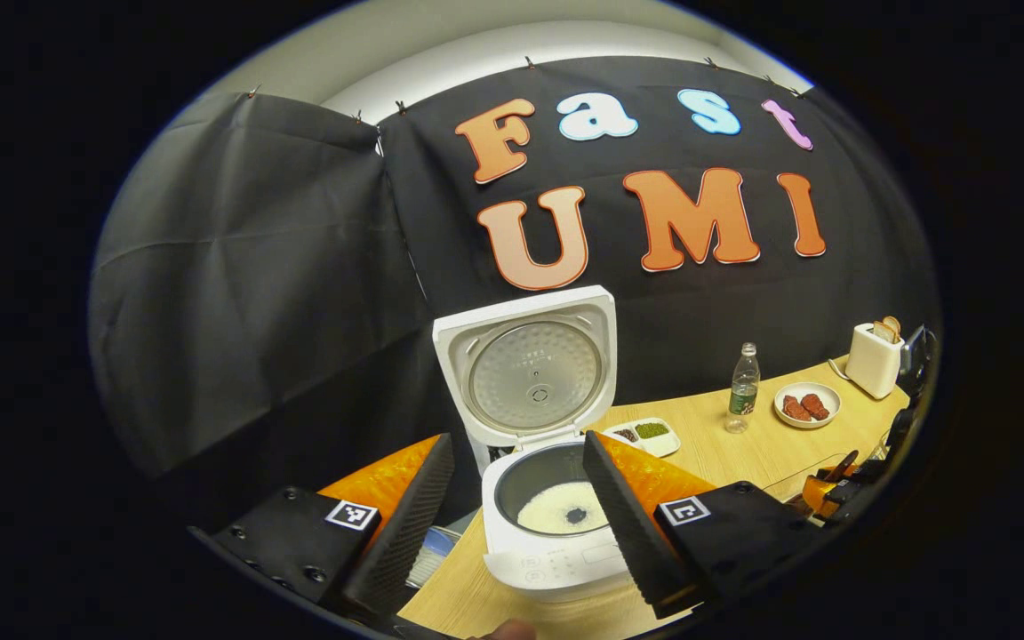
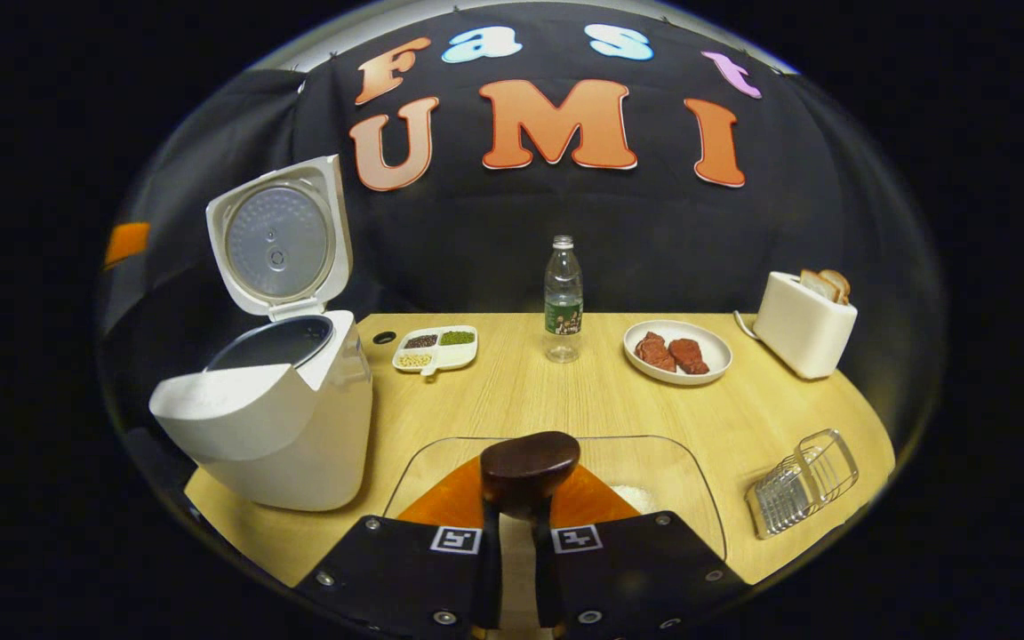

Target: Close the left gripper, press the button to open the rice cooker; take a wooden spoon from the chopstick holder with the right hand, scoop a spoonful of rice and pour it into the rice cooker, then put the wooden spoon back into the chopstick holder.

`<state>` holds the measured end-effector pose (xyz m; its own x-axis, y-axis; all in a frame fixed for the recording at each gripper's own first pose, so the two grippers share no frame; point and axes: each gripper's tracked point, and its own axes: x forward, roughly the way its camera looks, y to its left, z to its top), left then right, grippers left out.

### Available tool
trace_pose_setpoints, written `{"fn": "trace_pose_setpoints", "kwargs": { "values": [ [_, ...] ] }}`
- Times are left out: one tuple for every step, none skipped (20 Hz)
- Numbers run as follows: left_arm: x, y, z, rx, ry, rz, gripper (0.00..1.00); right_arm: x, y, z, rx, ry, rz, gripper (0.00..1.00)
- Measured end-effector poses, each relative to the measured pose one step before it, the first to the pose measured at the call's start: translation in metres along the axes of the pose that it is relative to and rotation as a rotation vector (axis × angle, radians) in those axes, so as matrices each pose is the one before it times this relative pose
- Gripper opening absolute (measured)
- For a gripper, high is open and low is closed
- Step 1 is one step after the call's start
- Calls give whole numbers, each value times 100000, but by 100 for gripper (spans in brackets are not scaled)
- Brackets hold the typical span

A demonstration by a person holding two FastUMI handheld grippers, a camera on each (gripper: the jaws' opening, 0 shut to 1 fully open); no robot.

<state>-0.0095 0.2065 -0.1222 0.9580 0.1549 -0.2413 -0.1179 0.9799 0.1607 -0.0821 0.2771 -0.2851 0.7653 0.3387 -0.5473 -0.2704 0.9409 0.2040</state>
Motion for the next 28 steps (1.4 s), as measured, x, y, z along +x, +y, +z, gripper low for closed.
{"fn": "trace_pose_setpoints", "kwargs": {
  "values": [
    [40,11,-217,59,252,-156,94,-73,140,-36,4014,1074,1312,15],
    [25,12,-164,273,190,-130,94,90,221,-143,4021,1369,1330,14],
    [9,87,-63,274,-32,-5,94,-79,129,-77,3802,1188,569,14],
    [33,60,-2,207,45,-66,94,-65,30,79,4446,970,347,15],
    [31,50,18,148,-72,-224,94,192,-102,-82,3758,986,77,15],
    [-19,61,12,118,-112,-177,99,40,-111,70,4214,1431,399,15],
    [-73,80,-41,212,-12,-267,99,73,-134,6,5153,1416,608,14],
    [-76,76,-56,180,-134,-36,99,219,-176,111,4545,1428,628,14],
    [104,188,-21,210,5,-84,99,63,-157,27,4112,863,863,11],
    [-3,165,-4,203,23,79,99,92,-118,3,3373,1082,1012,14],
    [47,209,-140,320,350,32,99,-68,112,-242,2680,1143,1233,15],
    [-3,142,-149,165,311,344,94,115,-33,-129,1601,830,541,14],
    [4,174,-23,-127,201,29,94,175,-155,31,2185,176,592,15],
    [28,50,-50,-74,231,112,99,142,-71,-14,2500,881,483,14],
    [65,-14,-58,-81,90,-59,99,-45,-29,-72,3011,800,884,15],
    [5,-38,138,-52,-160,-244,99,158,-110,-91,1797,1463,947,15],
    [82,-119,45,186,-165,-256,99,180,-73,-62,2886,1150,1212,15],
    [-79,-86,-26,326,-92,39,95,53,-37,34,3012,921,584,14],
    [55,1,62,145,-55,-95,95,-102,-92,-70,2833,819,935,15],
    [-36,-53,-31,17,144,-26,95,89,-10,15,1931,601,654,15],
    [-94,-78,31,-75,135,-60,95,31,57,-58,1462,671,991,14],
    [56,-32,-35,-220,159,25,99,96,122,-78,1368,753,1154,14],
    [131,-79,28,-211,148,24,99,197,263,-232,1834,1088,1509,14],
    [32,-24,47,-7,3,125,99,63,104,-80,2911,1202,1642,14],
    [-194,136,145,53,-272,118,99,-50,10,-3,2945,1230,1234,15],
    [-6,-36,-13,158,-235,-45,99,3,-66,34,3544,1074,1544,15],
    [-13,-85,70,202,-200,162,99,57,-388,127,2636,299,294,14],
    [-5,-55,203,110,-223,-28,100,31,-381,88,3402,623,1419,15]
  ]
}}
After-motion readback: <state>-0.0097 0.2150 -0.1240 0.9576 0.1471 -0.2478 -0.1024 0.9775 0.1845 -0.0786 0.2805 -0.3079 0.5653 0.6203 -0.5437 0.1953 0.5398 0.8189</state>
